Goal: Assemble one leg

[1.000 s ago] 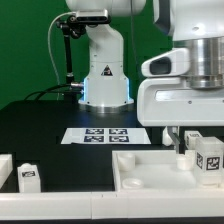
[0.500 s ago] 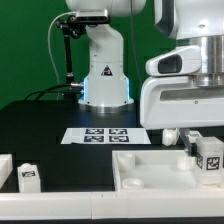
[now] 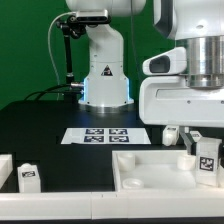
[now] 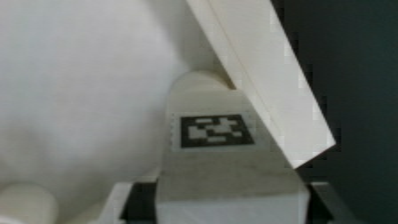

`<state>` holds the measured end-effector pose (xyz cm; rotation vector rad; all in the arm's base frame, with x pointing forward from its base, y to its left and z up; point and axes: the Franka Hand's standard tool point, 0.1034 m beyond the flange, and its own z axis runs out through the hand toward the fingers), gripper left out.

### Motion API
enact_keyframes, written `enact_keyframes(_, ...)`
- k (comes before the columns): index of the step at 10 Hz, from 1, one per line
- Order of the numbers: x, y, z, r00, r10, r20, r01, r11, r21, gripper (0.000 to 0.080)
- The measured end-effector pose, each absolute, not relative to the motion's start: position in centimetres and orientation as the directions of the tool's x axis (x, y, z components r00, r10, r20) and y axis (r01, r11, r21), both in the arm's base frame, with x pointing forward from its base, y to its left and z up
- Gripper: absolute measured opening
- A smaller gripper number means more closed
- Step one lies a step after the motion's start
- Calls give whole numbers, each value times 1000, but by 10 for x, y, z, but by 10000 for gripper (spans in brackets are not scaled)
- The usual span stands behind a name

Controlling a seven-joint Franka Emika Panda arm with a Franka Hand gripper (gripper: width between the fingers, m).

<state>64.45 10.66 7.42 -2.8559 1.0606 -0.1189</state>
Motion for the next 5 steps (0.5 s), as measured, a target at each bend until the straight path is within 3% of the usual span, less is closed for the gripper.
enact_keyframes(1, 644, 106, 74, 655, -756, 14, -749, -651, -119, 285)
enact_keyframes(3, 642, 110, 73, 279, -959, -43, -956, -274, -104, 285)
enact_keyframes(5, 641, 107, 73, 138, -988, -75, -985, -129, -113, 285)
